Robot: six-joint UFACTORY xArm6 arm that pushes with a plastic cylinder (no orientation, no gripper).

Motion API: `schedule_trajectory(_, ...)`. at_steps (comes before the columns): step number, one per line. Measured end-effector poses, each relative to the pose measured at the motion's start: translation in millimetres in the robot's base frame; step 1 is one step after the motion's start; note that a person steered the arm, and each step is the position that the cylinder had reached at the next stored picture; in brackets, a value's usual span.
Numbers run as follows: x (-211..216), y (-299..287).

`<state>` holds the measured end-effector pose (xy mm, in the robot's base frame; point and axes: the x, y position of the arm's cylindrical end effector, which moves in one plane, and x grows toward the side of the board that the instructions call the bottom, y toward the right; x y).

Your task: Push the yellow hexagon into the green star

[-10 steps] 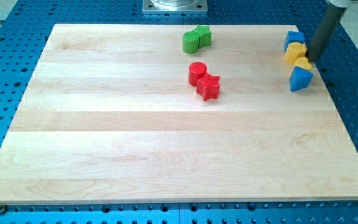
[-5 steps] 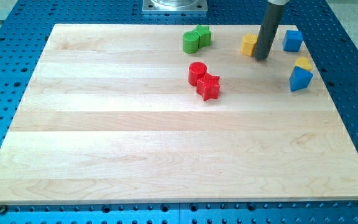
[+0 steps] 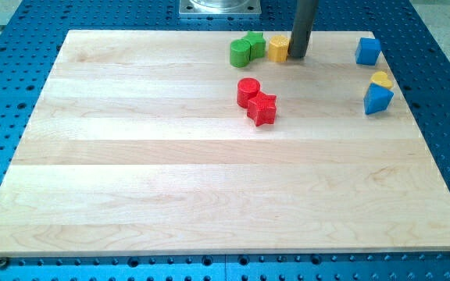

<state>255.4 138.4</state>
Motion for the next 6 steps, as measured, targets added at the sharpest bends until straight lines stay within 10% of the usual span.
schedule_trajectory(6, -26.0, -105.9)
